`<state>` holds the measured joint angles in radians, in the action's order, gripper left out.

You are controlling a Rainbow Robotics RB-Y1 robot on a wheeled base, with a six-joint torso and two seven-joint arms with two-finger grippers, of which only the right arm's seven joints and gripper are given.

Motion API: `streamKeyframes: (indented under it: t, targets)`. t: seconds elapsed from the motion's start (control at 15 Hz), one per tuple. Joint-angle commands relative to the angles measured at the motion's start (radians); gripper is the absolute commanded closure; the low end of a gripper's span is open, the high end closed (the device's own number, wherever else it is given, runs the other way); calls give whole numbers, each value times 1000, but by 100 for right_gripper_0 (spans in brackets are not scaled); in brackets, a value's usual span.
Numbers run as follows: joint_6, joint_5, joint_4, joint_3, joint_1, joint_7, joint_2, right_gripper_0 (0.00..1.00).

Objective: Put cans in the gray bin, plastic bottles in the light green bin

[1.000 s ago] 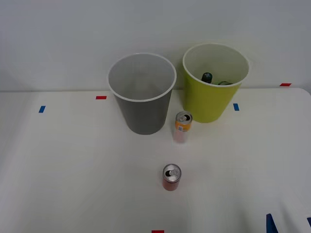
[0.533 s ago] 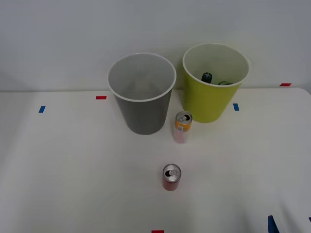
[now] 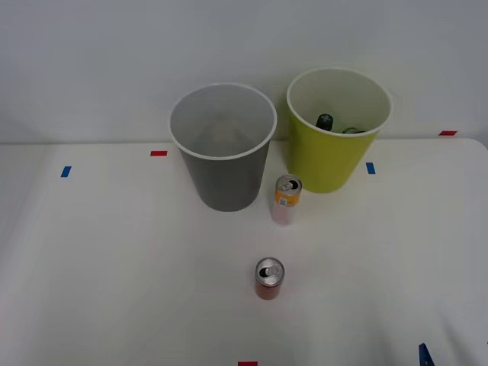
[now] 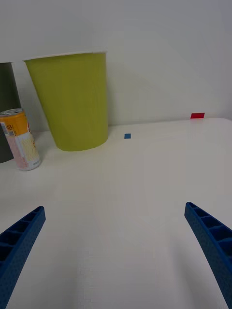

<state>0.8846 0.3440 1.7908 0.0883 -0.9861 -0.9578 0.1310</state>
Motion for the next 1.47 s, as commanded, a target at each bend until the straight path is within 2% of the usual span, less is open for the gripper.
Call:
streamKeyframes:
  t: [0.07, 1.47]
  targets:
    - [2, 3, -1, 2, -2, 5, 4, 0]
    - [13, 1, -1, 13, -3, -4, 21, 0]
